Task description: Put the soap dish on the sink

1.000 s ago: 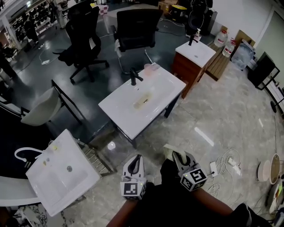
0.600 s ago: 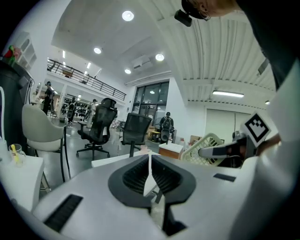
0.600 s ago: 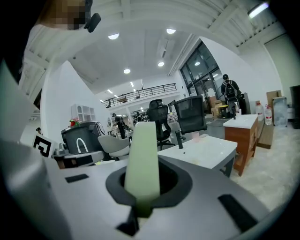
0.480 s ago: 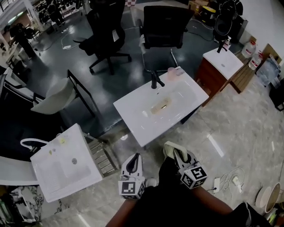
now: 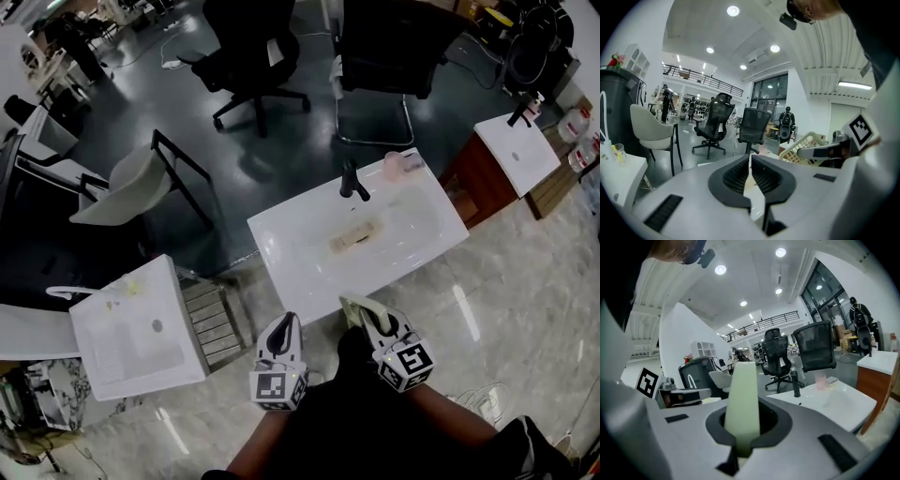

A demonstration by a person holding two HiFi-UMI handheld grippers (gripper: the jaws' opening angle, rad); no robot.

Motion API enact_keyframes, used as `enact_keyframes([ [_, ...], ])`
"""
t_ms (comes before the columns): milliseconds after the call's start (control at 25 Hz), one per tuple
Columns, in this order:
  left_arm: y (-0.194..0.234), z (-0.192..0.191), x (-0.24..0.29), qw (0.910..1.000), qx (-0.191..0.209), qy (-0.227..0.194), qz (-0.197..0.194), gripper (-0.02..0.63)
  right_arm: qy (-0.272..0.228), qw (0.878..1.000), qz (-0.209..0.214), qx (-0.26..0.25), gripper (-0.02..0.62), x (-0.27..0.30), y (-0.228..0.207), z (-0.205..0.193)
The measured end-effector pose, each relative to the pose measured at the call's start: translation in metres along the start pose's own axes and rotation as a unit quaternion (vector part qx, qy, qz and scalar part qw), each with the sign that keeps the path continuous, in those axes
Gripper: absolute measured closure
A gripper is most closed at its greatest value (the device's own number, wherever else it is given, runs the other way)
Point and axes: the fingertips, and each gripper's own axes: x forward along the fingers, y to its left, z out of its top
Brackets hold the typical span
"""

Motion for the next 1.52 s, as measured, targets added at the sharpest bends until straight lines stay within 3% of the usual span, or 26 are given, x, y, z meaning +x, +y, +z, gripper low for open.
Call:
enact_keyframes([
  [600,-0.012,0.044,0.104,0.998,-0.008,-0.009,0.062,0.586,0.005,0.996,0.081,0.022,0.591,0.069,-0.09,0.046],
  [880,-0.02,0.049,0.123,0.9959,-0.004,-0.017,0.088,0.586,0.007,0.996,0.086,0.021,0.59,0.085,-0.118,0.051],
  [1240,-0.02,0.041,0.121,0.9928,-0.016,-0.017,0.118,0.586,0.048,0.991,0.12,0.038,0.589,0.11,-0.125,0.034],
  [1520,0.012,0.03,0.089,0.9863,-0.049,-0.014,0.157,0.586,0.105,0.982,0.155,0.023,0.591,0.142,-0.089,0.008],
])
